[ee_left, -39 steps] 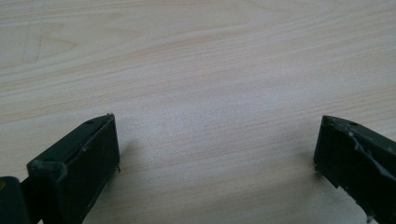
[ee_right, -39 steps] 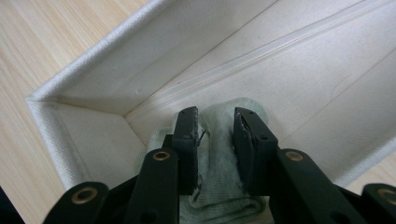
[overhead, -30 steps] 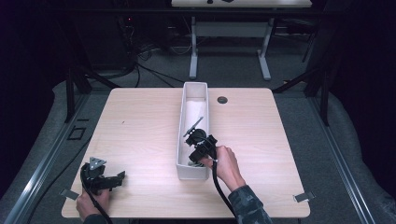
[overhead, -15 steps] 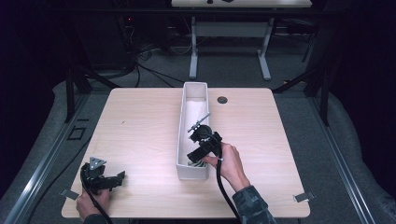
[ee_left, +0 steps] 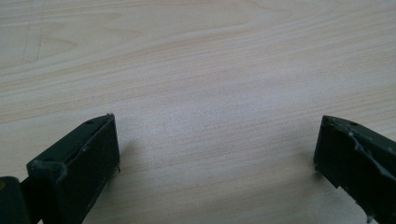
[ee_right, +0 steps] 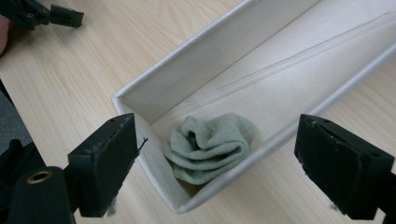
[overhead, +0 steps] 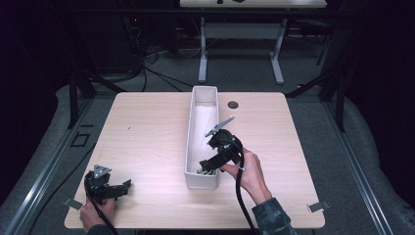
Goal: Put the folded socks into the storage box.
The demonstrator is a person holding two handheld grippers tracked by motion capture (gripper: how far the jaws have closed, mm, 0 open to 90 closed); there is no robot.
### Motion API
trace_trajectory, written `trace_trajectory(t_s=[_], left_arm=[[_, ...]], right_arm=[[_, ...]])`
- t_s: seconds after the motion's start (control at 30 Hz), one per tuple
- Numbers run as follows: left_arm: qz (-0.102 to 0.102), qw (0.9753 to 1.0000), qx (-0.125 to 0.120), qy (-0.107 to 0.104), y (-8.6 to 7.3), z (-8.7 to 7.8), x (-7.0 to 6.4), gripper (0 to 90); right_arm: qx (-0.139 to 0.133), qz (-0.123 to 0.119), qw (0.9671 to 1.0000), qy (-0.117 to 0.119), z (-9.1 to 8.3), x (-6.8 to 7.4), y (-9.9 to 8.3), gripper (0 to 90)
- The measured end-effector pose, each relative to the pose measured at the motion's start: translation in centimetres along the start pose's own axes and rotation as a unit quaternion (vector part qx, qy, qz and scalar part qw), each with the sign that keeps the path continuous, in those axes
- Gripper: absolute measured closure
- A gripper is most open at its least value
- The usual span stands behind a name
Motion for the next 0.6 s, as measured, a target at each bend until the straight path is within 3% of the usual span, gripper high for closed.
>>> trace_trajectory(t_s=[0.2, 0.23, 0.27, 0.6], left_arm=[[0.000, 1.0000, 0.000, 0.000, 0.0, 0.0, 0.0, 0.2], [0.000, 1.0000, 0.000, 0.000, 0.0, 0.0, 0.0, 0.2], [-0.001, 1.0000, -0.001, 0.000, 0.0, 0.0, 0.0, 0.2], [-0.001, 1.0000, -0.001, 0.000, 0.0, 0.0, 0.0, 0.2]], right_arm=[[-0.015, 0.009, 0.9997, -0.018, -1.5, -0.8, -1.3, 6.8], [-0.021, 0.012, 0.9997, -0.010, -1.7, -1.0, -1.6, 5.8], [-0.018, 0.015, 0.9994, -0.026, -1.9, -1.2, -1.9, 4.9], [-0.036, 0.048, 0.9974, -0.039, -3.3, -3.2, -5.1, 1.4]])
Point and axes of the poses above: each handheld gripper's, and its own axes: z roughly forward along the jaws, y roughly out of its top, x roughly to its left, the point moved 4 cm from there along z, roughly forward along the jaws, and after that the axes turned 3 degrees about -z, right-handed, at the moved point
